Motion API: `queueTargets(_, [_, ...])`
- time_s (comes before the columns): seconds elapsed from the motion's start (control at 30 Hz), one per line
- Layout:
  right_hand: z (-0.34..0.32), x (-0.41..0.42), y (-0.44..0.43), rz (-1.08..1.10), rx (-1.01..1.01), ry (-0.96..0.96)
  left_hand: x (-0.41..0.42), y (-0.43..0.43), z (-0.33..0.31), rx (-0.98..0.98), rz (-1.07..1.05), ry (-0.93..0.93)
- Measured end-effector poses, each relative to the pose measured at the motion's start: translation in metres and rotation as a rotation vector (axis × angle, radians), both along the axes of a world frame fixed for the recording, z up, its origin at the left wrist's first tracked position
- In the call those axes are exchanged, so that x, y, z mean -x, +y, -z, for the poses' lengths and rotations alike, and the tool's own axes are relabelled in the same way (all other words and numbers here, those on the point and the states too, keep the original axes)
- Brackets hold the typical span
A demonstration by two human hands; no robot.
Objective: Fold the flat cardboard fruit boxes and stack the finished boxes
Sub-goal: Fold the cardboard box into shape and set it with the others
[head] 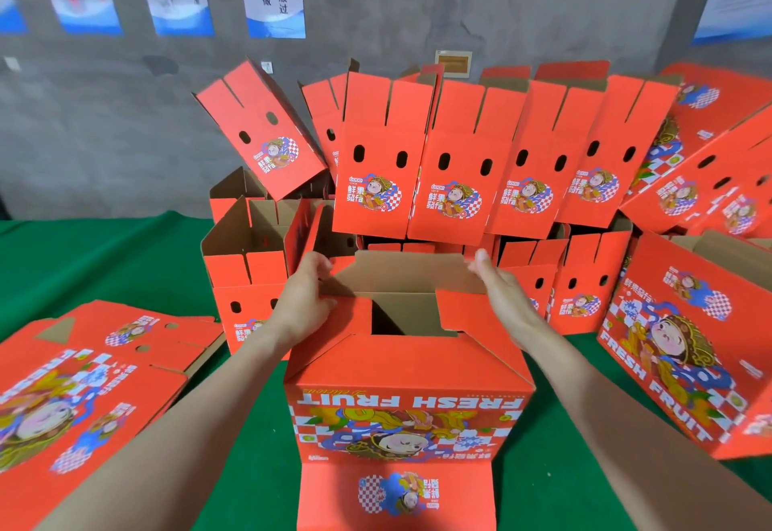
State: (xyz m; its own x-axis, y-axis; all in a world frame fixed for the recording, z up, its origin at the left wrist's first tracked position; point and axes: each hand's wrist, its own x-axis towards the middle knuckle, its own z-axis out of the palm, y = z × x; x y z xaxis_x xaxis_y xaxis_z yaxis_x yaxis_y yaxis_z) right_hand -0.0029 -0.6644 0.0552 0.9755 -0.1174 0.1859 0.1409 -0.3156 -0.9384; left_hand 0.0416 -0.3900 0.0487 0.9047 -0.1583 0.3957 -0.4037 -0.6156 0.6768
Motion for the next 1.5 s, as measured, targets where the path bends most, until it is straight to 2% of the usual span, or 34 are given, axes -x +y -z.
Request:
queueTargets(0.07, [0.0,0.005,0.002,-0.05,0.071,0.013,0.001,0.0,0.001,0.014,-0.012,-0.043])
queueTargets(0.13, [0.005,0.008,0.001,-0.112,0.266,-0.019,0.004,0.0,0.0,0.032,-0.004,-0.02])
queueTargets(0.2, [0.012,0.006,-0.004,-0.121,0.434,-0.051,0.008,-0.001,-0.003,0.14,-0.005,0.118])
queueTargets(0.27, [0.013,0.006,-0.007,-0.13,0.517,-0.026,0.009,-0.001,-0.003,0.252,0.028,0.309])
queueTargets(0.3, [0.013,0.006,-0.007,-0.141,0.548,-0.011,0.01,0.0,-0.002,0.266,0.059,0.406])
queueTargets(0.37, [0.012,0.006,-0.01,-0.154,0.609,0.002,0.01,0.0,0.001,0.15,0.083,0.49])
queueTargets(0.43, [0.009,0.005,-0.014,-0.192,0.573,0.054,0.009,-0.004,0.0,-0.023,0.008,0.428])
queueTargets(0.5, [0.005,0.005,-0.015,-0.238,0.496,0.124,0.008,-0.008,-0.003,-0.097,-0.02,0.394])
queueTargets(0.63, [0.01,0.004,-0.012,-0.209,0.751,0.096,0.008,-0.015,-0.005,-0.288,-0.012,0.377])
queueTargets(0.77, [0.012,0.008,-0.008,-0.164,0.776,0.047,0.008,-0.021,-0.008,-0.424,-0.023,0.426])
queueTargets(0.87, [0.015,0.01,-0.005,-0.104,0.844,0.021,0.011,-0.025,-0.004,-0.522,-0.08,0.354])
queueTargets(1.0, [0.022,0.011,-0.003,-0.024,0.905,-0.017,0.014,-0.029,0.001,-0.579,-0.14,0.262])
queueTargets(1.2, [0.026,0.013,-0.006,-0.028,0.936,-0.012,0.011,-0.029,0.003,-0.562,-0.112,0.287])
queueTargets(1.27, [0.026,0.013,-0.011,-0.072,0.879,-0.024,0.008,-0.026,0.002,-0.493,-0.067,0.321])
queueTargets(1.33, [0.025,0.015,-0.019,-0.082,0.638,-0.063,0.006,-0.022,0.001,-0.432,-0.02,0.353])
queueTargets(1.43, [0.027,0.018,-0.031,0.132,0.257,-0.086,0.004,-0.017,0.006,-0.398,-0.005,0.324])
queueTargets(1.5, [0.033,0.019,-0.038,0.26,0.117,0.074,0.004,-0.015,0.011,-0.362,-0.009,0.297])
